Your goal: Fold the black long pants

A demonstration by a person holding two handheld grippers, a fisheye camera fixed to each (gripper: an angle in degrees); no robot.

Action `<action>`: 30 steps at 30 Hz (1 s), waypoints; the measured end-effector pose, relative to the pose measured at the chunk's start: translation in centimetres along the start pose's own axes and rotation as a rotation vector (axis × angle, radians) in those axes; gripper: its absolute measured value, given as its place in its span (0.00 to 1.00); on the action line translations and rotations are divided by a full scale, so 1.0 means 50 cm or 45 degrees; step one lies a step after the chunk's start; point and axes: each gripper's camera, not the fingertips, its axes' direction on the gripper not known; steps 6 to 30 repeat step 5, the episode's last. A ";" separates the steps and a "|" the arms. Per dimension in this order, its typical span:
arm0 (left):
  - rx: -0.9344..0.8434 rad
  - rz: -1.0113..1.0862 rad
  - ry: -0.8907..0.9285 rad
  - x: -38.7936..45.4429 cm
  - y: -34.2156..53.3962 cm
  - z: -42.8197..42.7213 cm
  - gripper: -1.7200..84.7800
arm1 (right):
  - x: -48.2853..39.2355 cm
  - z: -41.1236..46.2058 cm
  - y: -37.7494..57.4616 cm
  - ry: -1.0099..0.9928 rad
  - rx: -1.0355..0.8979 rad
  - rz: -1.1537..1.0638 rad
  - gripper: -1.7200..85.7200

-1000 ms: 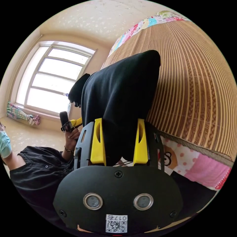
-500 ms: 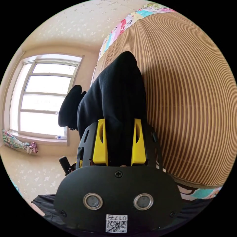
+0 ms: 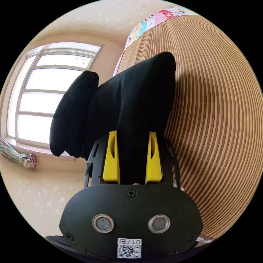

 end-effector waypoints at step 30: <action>-0.079 0.219 -0.004 0.081 -0.019 0.073 0.11 | 0.084 -0.235 0.214 0.125 0.277 -0.215 0.07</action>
